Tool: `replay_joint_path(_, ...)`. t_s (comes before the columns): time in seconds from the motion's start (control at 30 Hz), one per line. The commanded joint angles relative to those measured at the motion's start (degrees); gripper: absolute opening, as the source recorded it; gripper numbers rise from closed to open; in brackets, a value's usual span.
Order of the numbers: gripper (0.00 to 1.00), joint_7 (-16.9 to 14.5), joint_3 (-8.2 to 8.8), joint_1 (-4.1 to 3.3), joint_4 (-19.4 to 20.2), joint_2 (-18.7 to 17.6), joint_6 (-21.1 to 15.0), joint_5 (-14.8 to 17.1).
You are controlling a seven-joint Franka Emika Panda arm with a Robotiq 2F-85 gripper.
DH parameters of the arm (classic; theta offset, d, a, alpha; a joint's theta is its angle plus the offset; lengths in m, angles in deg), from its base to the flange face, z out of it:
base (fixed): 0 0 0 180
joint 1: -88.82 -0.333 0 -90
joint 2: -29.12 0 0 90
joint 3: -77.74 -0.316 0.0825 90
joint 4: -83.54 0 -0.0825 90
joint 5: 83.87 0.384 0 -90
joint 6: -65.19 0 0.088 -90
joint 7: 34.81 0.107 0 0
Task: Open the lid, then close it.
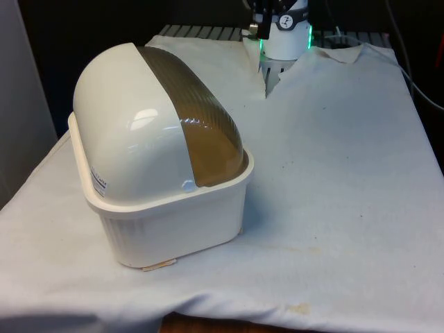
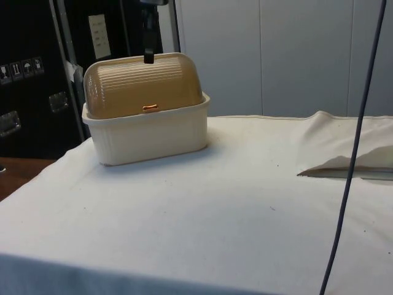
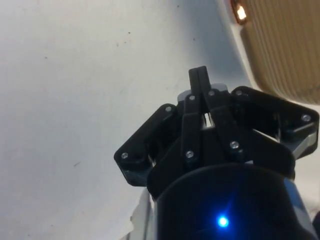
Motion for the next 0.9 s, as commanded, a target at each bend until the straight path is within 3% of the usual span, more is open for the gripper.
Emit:
replay_joint_path(0.0, 0.0, 0.8, 0.06, 0.0, 0.8, 0.6, -1.1, -1.7)
replay_joint_path(0.13, 0.0, 1.7, 0.0, -0.06, 1.7, 1.1, -1.8, -4.3)
replay_joint_path(0.17, 0.0, 1.0, -0.06, -0.11, 1.3, 0.8, -0.9, -3.1)
replay_joint_path(0.43, 0.0, 4.2, -0.23, -0.46, 2.9, 1.8, -3.0, -9.3)
replay_joint_path(0.47, 0.0, 3.4, -0.29, -0.46, 2.5, 1.4, -2.3, -8.2)
replay_joint_path(0.73, 0.0, 8.7, -1.03, -0.8, 3.8, 1.9, -3.9, -15.4)
replay_joint_path(0.77, 0.0, 7.5, -1.03, -0.74, 3.4, 1.6, -3.2, -13.8)
replay_joint_path(0.8, 0.0, 9.2, -1.15, -0.8, 4.0, 1.9, -4.0, -16.1)
replay_joint_path(0.87, 0.0, 10.2, -1.43, -0.8, 4.1, 1.9, -4.0, -17.4)
